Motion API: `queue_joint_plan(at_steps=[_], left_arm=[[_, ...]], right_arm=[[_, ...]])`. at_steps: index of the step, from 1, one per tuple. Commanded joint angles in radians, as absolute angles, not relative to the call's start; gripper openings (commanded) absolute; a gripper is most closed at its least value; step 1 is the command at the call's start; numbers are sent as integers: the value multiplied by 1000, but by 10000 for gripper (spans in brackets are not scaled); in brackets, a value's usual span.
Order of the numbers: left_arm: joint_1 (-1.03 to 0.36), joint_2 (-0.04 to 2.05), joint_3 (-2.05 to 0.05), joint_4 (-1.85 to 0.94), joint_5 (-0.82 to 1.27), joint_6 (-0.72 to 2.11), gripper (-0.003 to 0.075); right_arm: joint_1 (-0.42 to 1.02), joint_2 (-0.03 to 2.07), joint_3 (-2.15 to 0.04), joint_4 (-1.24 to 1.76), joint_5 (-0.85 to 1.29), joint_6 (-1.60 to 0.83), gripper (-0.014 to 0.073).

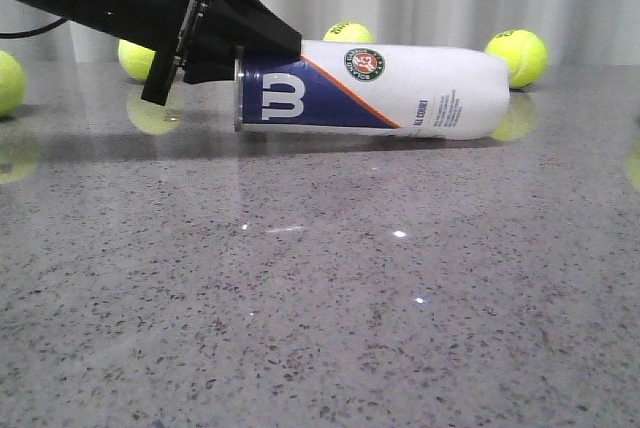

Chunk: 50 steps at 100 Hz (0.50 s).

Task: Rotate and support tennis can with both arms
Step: 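Lift the can with the left gripper and tilt it upright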

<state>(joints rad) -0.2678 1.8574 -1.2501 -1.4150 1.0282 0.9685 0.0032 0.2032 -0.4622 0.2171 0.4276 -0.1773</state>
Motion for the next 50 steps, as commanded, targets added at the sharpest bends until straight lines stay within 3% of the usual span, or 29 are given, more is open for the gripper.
queue_joint_plan(at_steps=[1,28,50], left_arm=[[-275,1811,-1280,-1488,1059,989,-18],[-273,1759,-1280,-1479,1146,1017,-21],[-273,1566,-1280,-1324,1144,1018,-21]], right_arm=[[-4,212,-486,226,354,-183,-68],[-4,212,-486,226,354,-183,-68],[-4,212,-486,226,354,-183,-68]])
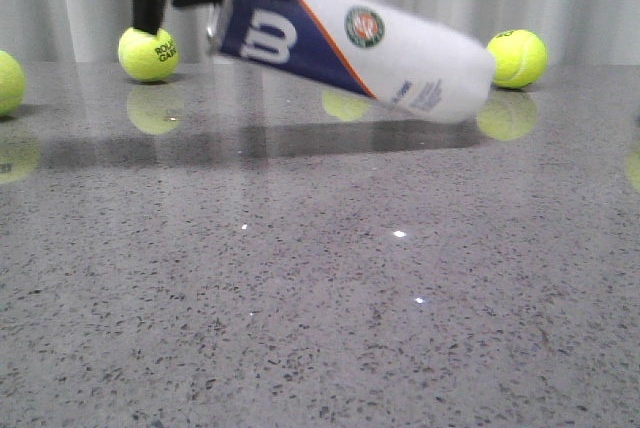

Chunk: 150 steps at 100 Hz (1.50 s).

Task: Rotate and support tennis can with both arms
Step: 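Lift the can with the left gripper and tilt it upright, then set the can upright on the table with the left gripper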

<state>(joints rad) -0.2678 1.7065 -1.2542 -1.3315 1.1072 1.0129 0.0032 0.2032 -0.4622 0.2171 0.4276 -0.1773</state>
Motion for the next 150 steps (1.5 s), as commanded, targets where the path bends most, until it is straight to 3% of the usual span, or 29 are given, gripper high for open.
queue_joint_plan(at_steps=[1,33,62,150], left_arm=[[-273,1558,-1280,-1309,1142,1016,-21],[-273,1192,-1280,-704,1060,697,-21],[-273,1020,-1280,-276,1207,455,-21],[-275,1111,-1274,-155,1275,349,-19]], right_arm=[[-4,212,-486,226,354,-183,-68],[-4,212,-486,226,354,-183,-68],[-4,212,-486,226,354,-183,-68],[-4,212,-486,226,354,-183,-68]])
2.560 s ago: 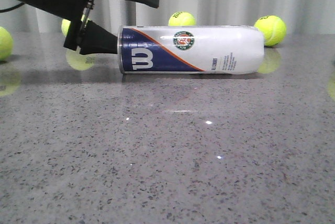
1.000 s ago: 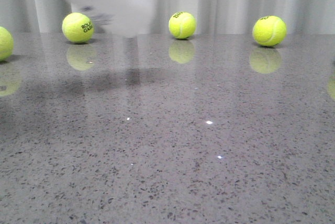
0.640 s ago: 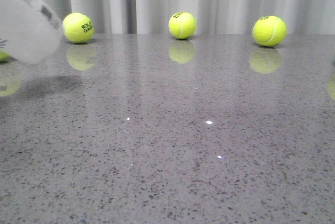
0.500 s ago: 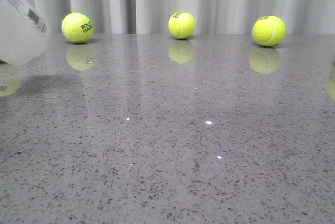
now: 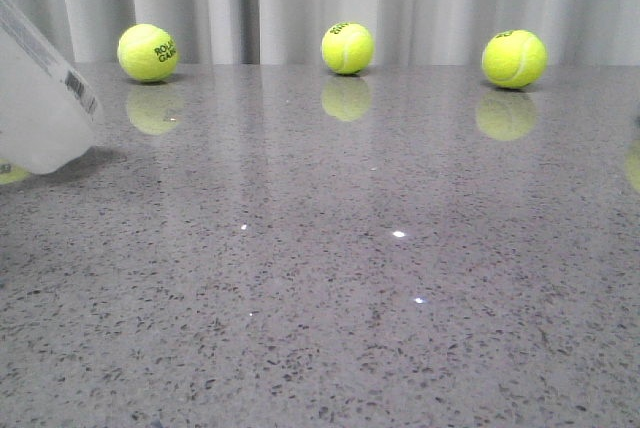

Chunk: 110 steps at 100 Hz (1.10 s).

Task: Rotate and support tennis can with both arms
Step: 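Set the can upright on the table with the left gripper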

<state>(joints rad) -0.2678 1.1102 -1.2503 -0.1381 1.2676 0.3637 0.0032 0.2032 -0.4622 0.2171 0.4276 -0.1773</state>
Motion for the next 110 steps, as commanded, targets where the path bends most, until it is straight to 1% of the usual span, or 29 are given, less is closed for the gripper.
queue_joint_plan(at_steps=[1,7,12,19,24,26,31,36,41,74,110], left_arm=[[-275,1111,-1274,-158,1275,349,-18],[-275,1115,-1278,-168,1275,349,8],[-275,1115,-1288,-181,1273,349,62],[-275,1115,-1308,-193,1260,349,177],[-275,1117,-1321,-201,1237,349,288],[-275,1120,-1325,-203,1227,349,315],[-275,1131,-1341,-207,1201,349,421],[-275,1148,-1358,-207,1178,349,492],[-275,1177,-1380,-207,1171,349,529],[-275,1367,-1560,-178,1232,349,534],[-275,1379,-1657,-125,1275,349,534]], right_arm=[[-4,212,-486,226,354,-183,-68],[-4,212,-486,226,354,-183,-68],[-4,212,-486,226,354,-183,-68],[-4,212,-486,226,354,-183,-68],[-4,212,-486,226,354,-183,-68],[-4,212,-486,226,354,-183,-68],[-4,212,-486,226,354,-183,-68],[-4,212,-486,226,354,-183,-68],[-4,212,-486,226,354,-183,-68],[-4,212,-486,226,354,-183,-68],[-4,212,-486,226,354,-183,-68]])
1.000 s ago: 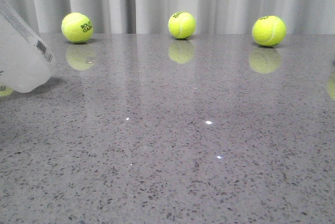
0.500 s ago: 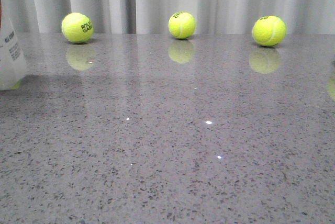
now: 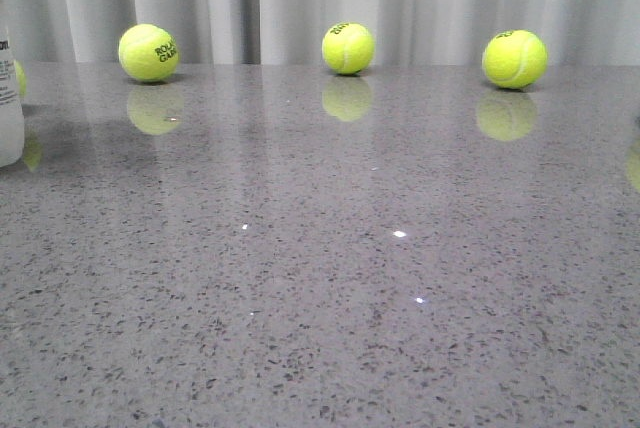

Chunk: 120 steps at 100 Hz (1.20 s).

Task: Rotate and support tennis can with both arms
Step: 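Set the can upright on the table with the left gripper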

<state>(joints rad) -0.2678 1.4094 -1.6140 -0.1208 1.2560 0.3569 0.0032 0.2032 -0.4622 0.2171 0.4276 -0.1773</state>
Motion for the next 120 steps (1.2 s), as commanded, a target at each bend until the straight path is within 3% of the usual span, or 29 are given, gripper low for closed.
queue_joint_plan(at_steps=[1,31,71,91,120], left_arm=[[-275,1379,-1657,-125,1275,349,534],[-273,1343,-1658,-103,1267,302,534],[-273,1114,-1608,-75,1230,214,534],[-273,921,-1385,-66,1075,147,534],[-273,589,-911,-66,652,91,534]], right_arm=[[-4,212,-486,226,354,-183,-68],[-4,212,-486,226,354,-183,-68],[-4,212,-486,226,354,-183,-68],[-4,212,-486,226,354,-183,-68],[-4,212,-486,226,354,-183,-68]])
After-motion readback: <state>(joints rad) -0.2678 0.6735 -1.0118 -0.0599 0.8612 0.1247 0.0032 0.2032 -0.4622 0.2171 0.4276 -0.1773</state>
